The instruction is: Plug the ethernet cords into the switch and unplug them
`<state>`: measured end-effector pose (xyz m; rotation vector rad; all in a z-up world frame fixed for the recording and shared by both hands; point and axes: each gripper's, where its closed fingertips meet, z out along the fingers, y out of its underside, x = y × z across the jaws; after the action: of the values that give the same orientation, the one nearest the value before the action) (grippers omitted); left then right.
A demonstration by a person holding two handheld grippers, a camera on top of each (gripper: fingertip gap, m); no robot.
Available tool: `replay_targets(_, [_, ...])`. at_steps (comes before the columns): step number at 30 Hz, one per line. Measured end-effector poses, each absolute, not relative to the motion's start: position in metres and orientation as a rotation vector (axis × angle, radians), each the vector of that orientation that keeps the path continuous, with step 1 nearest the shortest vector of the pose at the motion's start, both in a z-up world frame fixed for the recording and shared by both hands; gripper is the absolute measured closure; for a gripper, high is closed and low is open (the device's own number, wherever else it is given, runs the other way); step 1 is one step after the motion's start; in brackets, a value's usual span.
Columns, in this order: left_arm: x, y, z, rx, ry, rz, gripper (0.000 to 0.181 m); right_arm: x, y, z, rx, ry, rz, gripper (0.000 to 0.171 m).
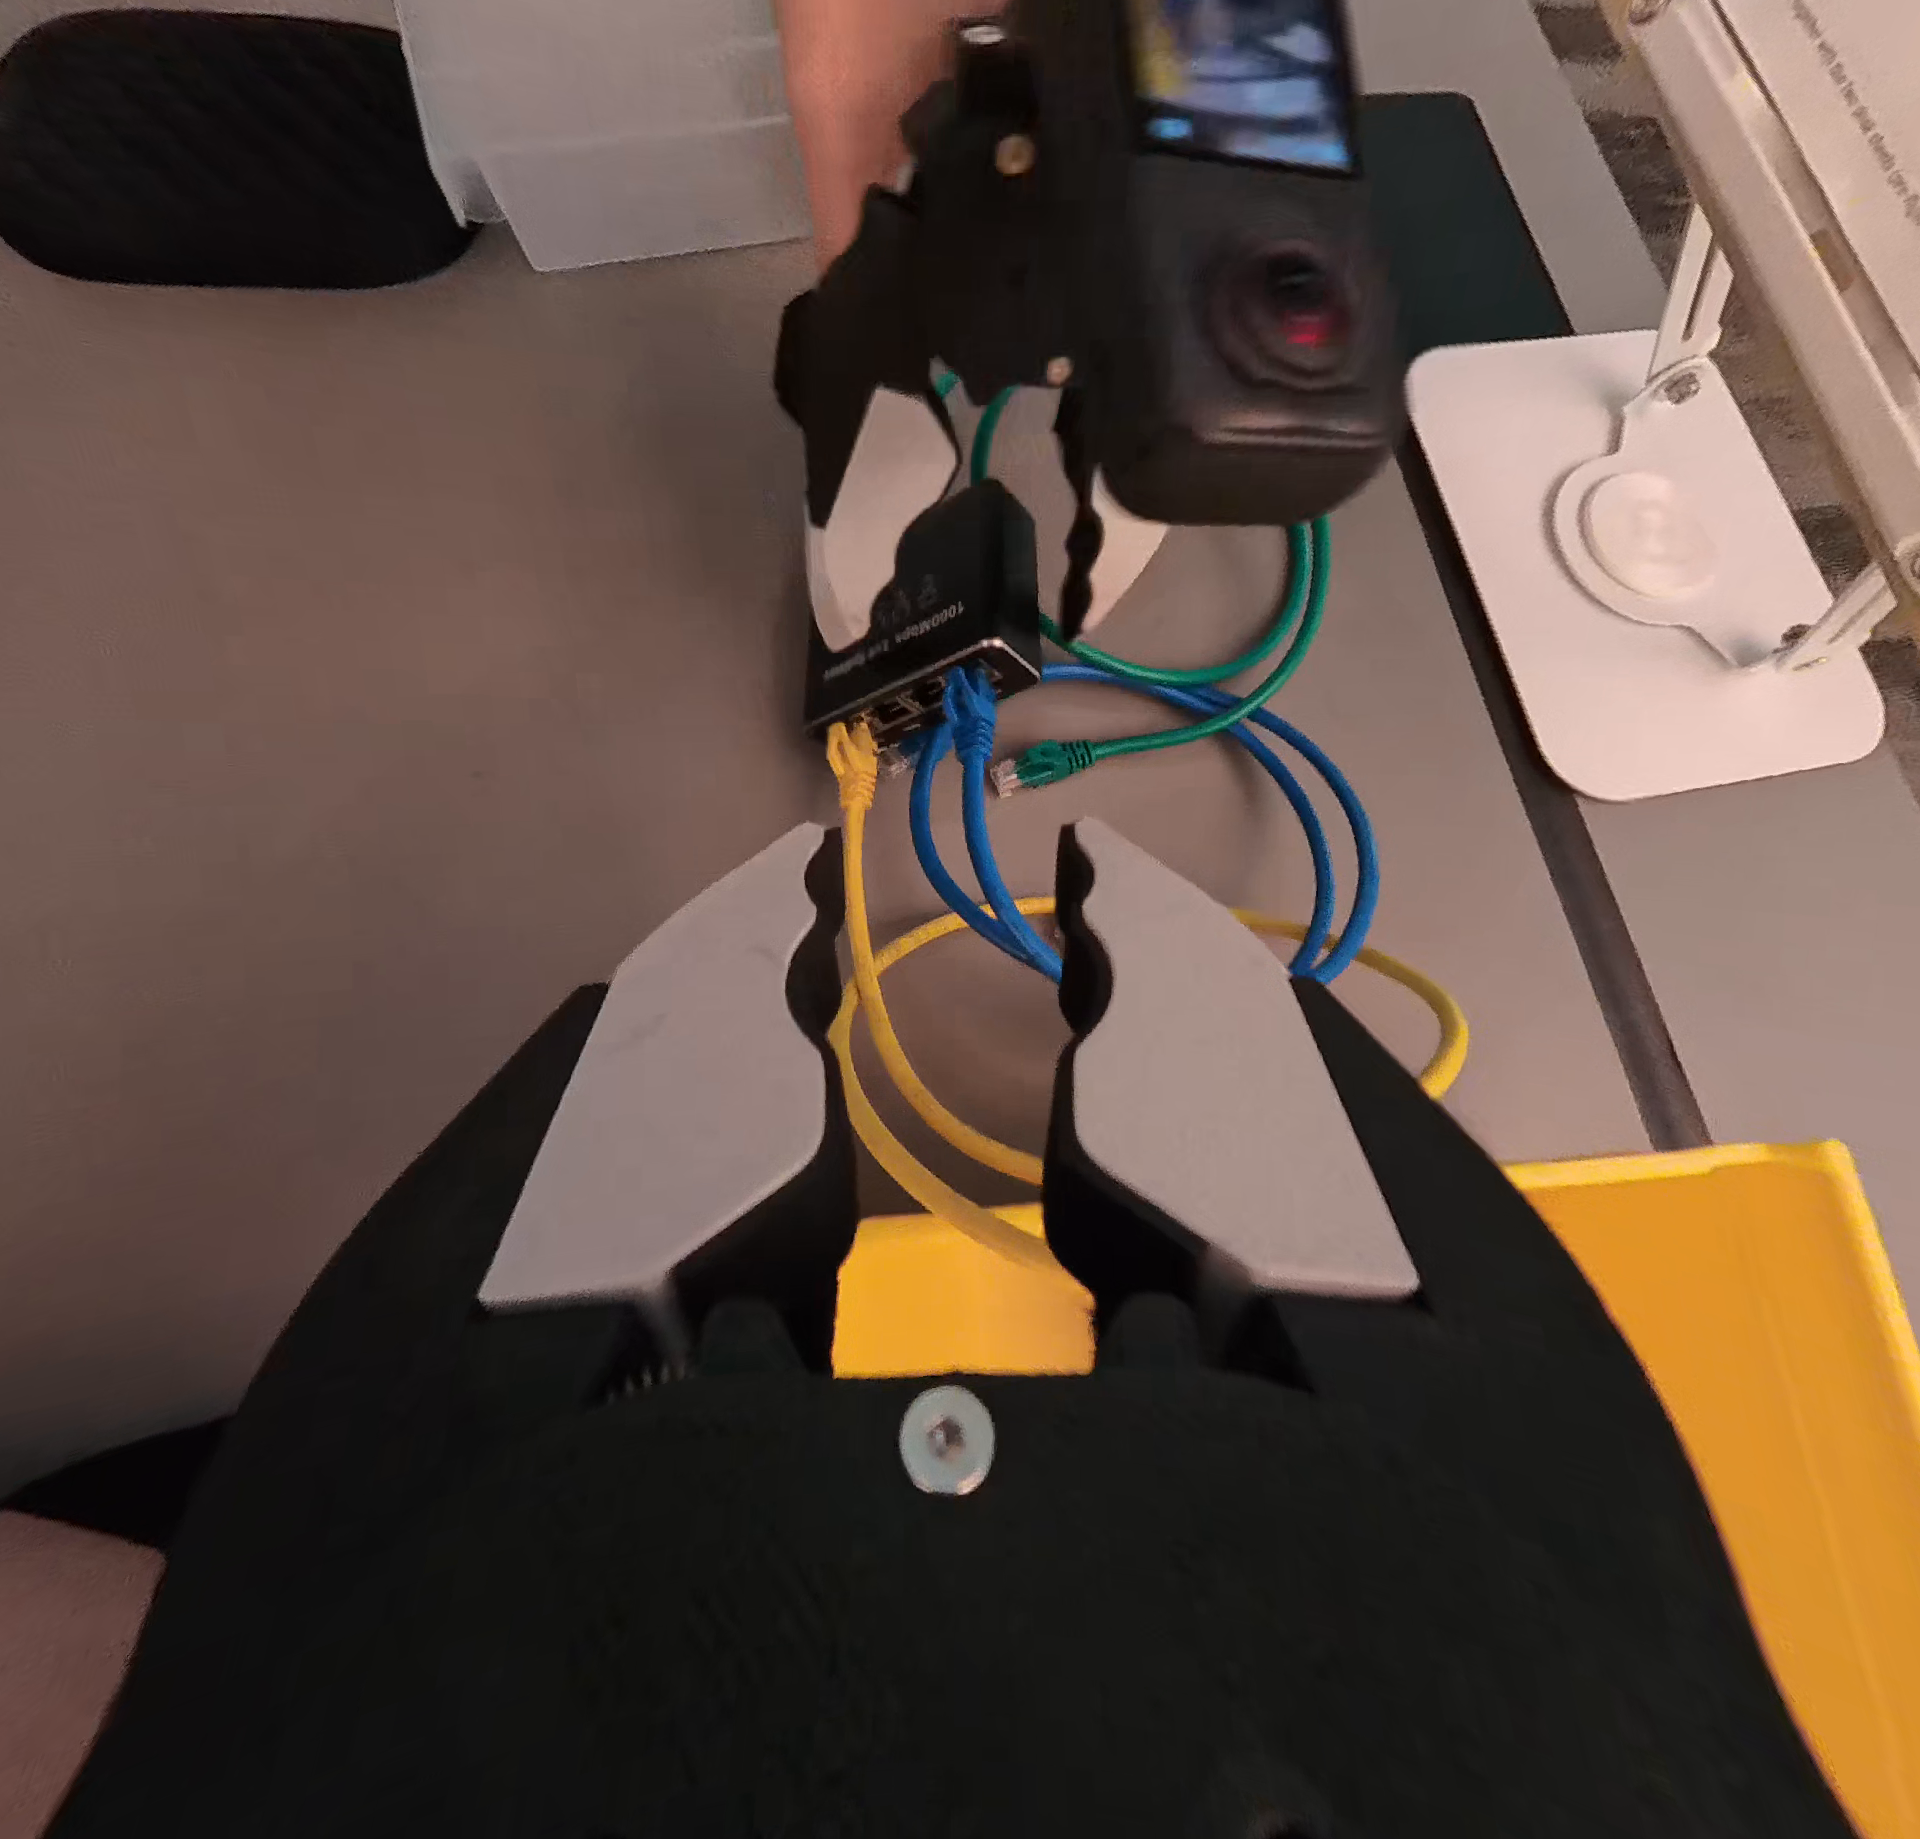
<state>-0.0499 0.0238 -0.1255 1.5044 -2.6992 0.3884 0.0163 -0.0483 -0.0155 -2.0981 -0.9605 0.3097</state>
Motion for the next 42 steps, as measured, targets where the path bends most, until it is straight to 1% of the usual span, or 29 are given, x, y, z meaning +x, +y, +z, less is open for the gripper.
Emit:
replay_targets(2, [-0.059,0.015,-0.129,1.435,-2.487,0.456,0.113,0.023,-0.051,-0.020,-2.110,-0.949,0.313,0.131])
replay_targets(5, [-0.074,0.005,-0.127,1.353,-2.262,0.480,0.138,0.026,-0.054,-0.018,-2.091,-0.921,0.369,0.133])
replay_targets(7, [-0.081,-0.003,-0.118,1.318,-2.202,0.499,0.147,0.021,-0.056,-0.016,-2.071,-0.931,0.420,0.134])
replay_targets(10, [-0.084,-0.007,-0.099,1.300,-2.257,0.541,0.148,0.011,-0.057,-0.019,-2.046,-1.010,0.422,0.134])
replay_targets(13, [-0.089,-0.002,-0.067,1.323,-2.237,0.576,0.148,-0.011,-0.050,-0.016,-1.970,-1.109,0.371,0.133])
replay_targets(16, [-0.095,0.008,-0.031,1.348,-2.201,0.614,0.149,-0.039,-0.038,0.004,-1.792,-1.192,0.233,0.123])
replay_targets(18, [-0.100,0.014,-0.006,1.358,-2.153,0.640,0.149,-0.056,-0.028,0.031,-1.637,-1.162,0.108,0.116])
replay_targets(19, [-0.103,0.015,0.006,1.352,-2.132,0.666,0.149,-0.065,-0.027,0.043,-1.566,-1.155,0.053,0.107])
replay_targets(22, [-0.109,0.011,0.041,1.301,-2.040,0.774,0.149,-0.084,-0.028,0.053,-1.453,-1.222,-0.163,0.103])
replay_targets(25, [-0.110,0.010,0.065,1.275,-1.990,0.879,0.149,-0.096,-0.023,0.061,-1.338,-1.226,-0.376,0.091])
replay_targets(26, [-0.111,0.010,0.072,1.264,-1.965,0.914,0.149,-0.101,-0.021,0.065,-1.275,-1.216,-0.455,0.090])
replay_targets(28, [-0.110,0.012,0.077,1.269,-1.939,0.954,0.149,-0.106,-0.014,0.072,-1.134,-1.184,-0.671,0.092])
replay_targets(29, [-0.111,0.012,0.077,1.272,-1.931,0.960,0.149,-0.105,-0.010,0.072,-1.086,-1.180,-0.782,0.099])
replay_targets(31, [-0.112,0.010,0.073,1.270,-1.903,0.957,0.149,-0.105,-0.001,0.068,-1.043,-1.188,-0.951,0.107])
replay_targets(32, [-0.113,0.008,0.071,1.265,-1.886,0.953,0.149,-0.105,0.003,0.065,-1.046,-1.194,-0.997,0.108])
replay_targets(34, [-0.111,0.003,0.066,1.262,-1.843,0.959,0.149,-0.111,0.006,0.065,-1.000,-1.182,-1.033,0.112])
replay_targets(35, [-0.110,0.000,0.065,1.256,-1.809,0.971,0.149,-0.112,0.006,0.065,-0.973,-1.175,-1.058,0.118])
replay_targets(36, [-0.108,-0.002,0.065,1.254,-1.771,0.981,0.149,-0.113,0.004,0.062,-0.950,-1.190,-1.080,0.127])
replay_targets(37, [-0.105,-0.004,0.065,1.256,-1.739,0.991,0.149,-0.115,0.001,0.063,-0.900,-1.183,-1.090,0.132])
replay_targets(39, [-0.098,-0.005,0.061,1.298,-1.729,1.014,0.149,-0.111,0.000,0.063,-0.876,-1.164,-1.089,0.134])
replay_targets(42, [-0.084,0.005,0.060,1.390,-1.819,1.061,0.136,-0.097,0.003,0.066,-0.931,-1.120,-1.069,0.137])
